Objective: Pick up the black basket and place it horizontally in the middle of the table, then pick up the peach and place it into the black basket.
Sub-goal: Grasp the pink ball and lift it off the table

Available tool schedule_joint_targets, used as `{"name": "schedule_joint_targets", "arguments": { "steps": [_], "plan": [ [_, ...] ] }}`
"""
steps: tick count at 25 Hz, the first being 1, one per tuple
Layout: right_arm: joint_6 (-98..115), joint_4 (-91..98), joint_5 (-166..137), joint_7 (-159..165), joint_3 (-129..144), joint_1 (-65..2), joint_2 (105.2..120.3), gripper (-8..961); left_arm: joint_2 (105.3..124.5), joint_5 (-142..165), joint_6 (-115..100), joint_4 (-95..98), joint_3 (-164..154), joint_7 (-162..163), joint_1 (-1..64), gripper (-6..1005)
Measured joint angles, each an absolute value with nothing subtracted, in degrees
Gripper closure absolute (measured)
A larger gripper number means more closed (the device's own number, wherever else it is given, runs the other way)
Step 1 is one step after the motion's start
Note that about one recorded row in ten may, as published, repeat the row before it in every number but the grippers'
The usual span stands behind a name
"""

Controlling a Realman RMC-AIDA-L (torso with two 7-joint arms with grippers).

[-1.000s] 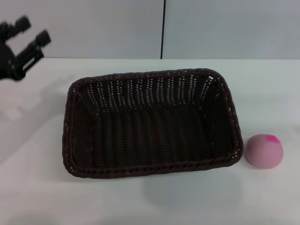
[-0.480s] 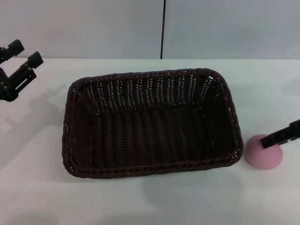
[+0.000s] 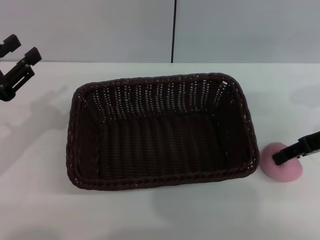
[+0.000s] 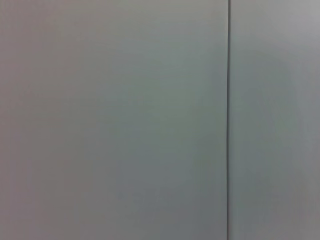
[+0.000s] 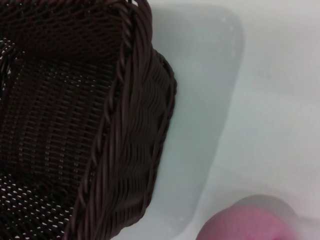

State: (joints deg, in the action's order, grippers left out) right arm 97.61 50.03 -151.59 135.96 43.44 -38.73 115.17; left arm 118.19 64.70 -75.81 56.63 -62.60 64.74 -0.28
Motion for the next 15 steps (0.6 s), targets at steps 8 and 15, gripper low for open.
{"name": "schedule_joint_targets", "arguments": {
  "steps": [8,15],
  "plan": [
    [97.9,50.6,-151.5,135.1,43.8,-38.6,115.24,589,118.28,64.7,-75.8,56.0,-62.0,64.7,0.2,467],
    [102.5,59.7,-145.4,135.3,43.1,-35.0,115.1,702,118.3,64.7,-75.9,55.2,-61.9,64.7,0.3,466]
  ]
}}
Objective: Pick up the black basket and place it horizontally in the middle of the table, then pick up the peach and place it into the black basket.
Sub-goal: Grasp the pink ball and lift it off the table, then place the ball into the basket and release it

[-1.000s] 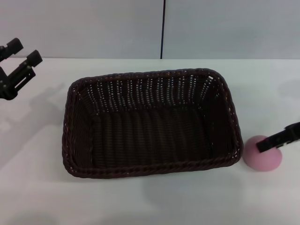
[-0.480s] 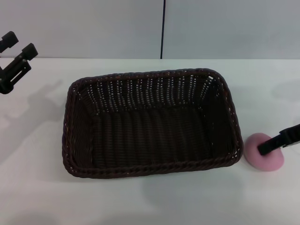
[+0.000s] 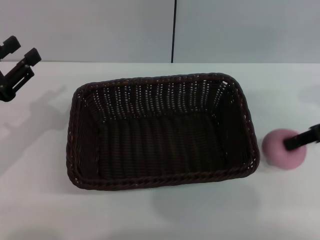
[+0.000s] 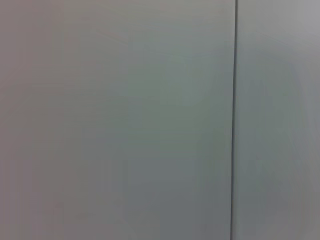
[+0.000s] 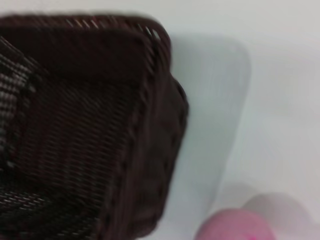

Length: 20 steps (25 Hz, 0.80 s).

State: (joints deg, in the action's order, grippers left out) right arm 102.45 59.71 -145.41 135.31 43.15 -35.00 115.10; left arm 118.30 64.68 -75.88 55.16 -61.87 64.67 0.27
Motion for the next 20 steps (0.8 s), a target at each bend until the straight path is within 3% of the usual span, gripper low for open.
{"name": "schedule_joint_targets", "arguments": {
  "steps": [11,17,20],
  "plan": [
    [120.0,92.0,-127.3,141.8,38.2,-29.9,115.5,782,118.32,64.7,-76.1,53.3,-61.9,63.1,0.2,466],
    [112.9,82.4,-120.2,135.5,43.8,-33.0,117.49,818,118.45,64.4,-76.3,51.0,-61.8,60.7,0.8,466],
    [108.8,75.6,-120.2,133.9,45.6,-35.0,117.59,819,118.41,64.1,-76.5,50.3,-61.8,60.4,1.0,466]
  ]
}}
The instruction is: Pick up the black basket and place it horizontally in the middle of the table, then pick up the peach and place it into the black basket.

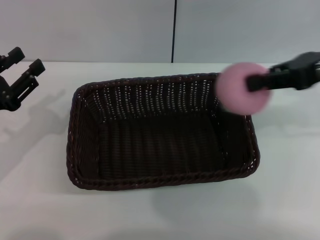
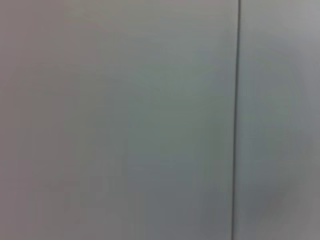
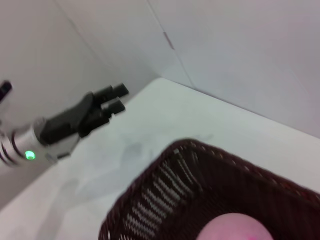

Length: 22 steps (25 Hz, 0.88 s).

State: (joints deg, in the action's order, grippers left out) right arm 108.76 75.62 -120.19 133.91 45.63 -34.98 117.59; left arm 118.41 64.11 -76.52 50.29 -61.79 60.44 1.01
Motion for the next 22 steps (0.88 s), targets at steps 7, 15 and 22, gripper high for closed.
{"name": "schedule_joint_targets", "arguments": {
  "steps": [7,15,22],
  "plan": [
    [99.9,64.4,-115.3,124.3,46.2,-37.9,117.88,658,118.3,57.9,-81.0,44.7,-60.6,54.4,1.3,466],
    [98.4,61.9,-114.3,118.7,45.7,-36.3,118.38,422,118.13,56.3,-82.2,41.3,-59.6,53.0,1.7,465],
    [95.9,60.4,-109.4,111.0,43.0,-29.6,118.95,282,118.16,55.5,-83.0,37.8,-59.0,52.3,1.8,465]
  ]
}}
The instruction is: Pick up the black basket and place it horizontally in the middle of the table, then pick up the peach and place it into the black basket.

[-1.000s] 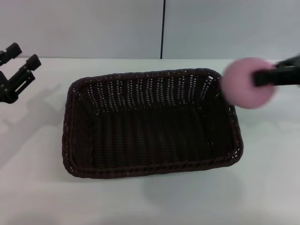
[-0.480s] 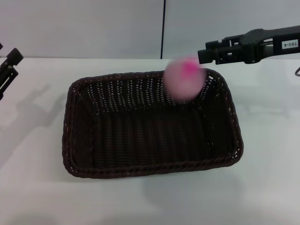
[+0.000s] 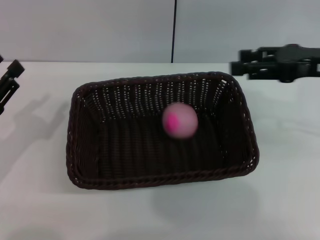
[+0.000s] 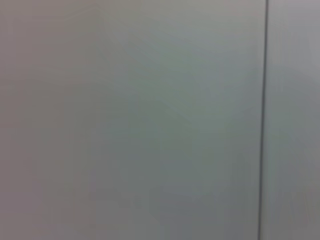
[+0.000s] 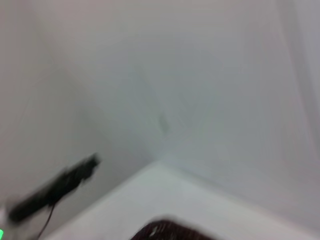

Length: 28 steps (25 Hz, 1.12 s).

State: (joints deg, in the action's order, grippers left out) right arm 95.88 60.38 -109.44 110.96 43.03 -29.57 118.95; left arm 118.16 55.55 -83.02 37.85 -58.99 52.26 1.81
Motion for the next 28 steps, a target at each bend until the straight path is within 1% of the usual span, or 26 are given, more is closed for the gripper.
{"name": "schedule_joint_targets", "arguments": {
  "steps": [3,6,8,10,12,14,17,18,22,23,28],
  "plan": [
    [92.8,55.9,-101.6,103.0,41.6,-23.9,119.09,271,118.18,55.4,-84.2,34.8,-57.3,50.1,2.3,465],
    [90.8,44.9,-87.4,87.8,41.3,-18.0,119.16,272,118.29,55.4,-86.5,29.5,-53.5,46.3,3.2,465],
    [91.0,36.9,-78.6,76.4,41.3,-15.9,119.18,272,118.34,55.1,-88.7,23.7,-49.3,42.4,3.9,465],
    [91.9,26.7,-69.2,63.0,41.2,-14.6,119.18,273,118.34,55.1,-88.7,23.7,-49.3,42.4,3.9,465],
    [93.2,16.9,-60.5,52.3,41.2,-14.6,119.18,273,118.31,54.9,-91.1,17.7,-43.8,38.2,4.3,465],
    [94.9,8.8,-54.1,45.4,41.2,-15.5,119.29,273,118.34,54.8,-91.9,16.1,-42.1,37.0,4.3,465],
    [96.8,1.1,-49.1,37.3,41.1,-17.3,119.55,274,118.41,54.8,-93.7,13.7,-39.5,34.8,4.3,465],
    [96.9,-0.5,-48.6,35.1,41.0,-17.9,119.58,274,118.46,54.8,-97.6,7.9,-34.6,30.3,4.3,465],
    [95.0,-2.1,-48.5,32.9,40.6,-20.1,119.42,274,118.5,54.8,-98.9,5.3,-32.7,29.0,4.3,465],
    [94.5,-1.9,-48.5,32.9,40.6,-20.4,119.38,274,118.55,54.8,-99.6,1.1,-31.6,25.9,4.4,465],
    [93.8,-0.5,-48.5,32.7,40.5,-20.9,119.32,274,118.66,54.8,-99.0,-2.3,-31.5,20.8,5.1,465]
  ]
}}
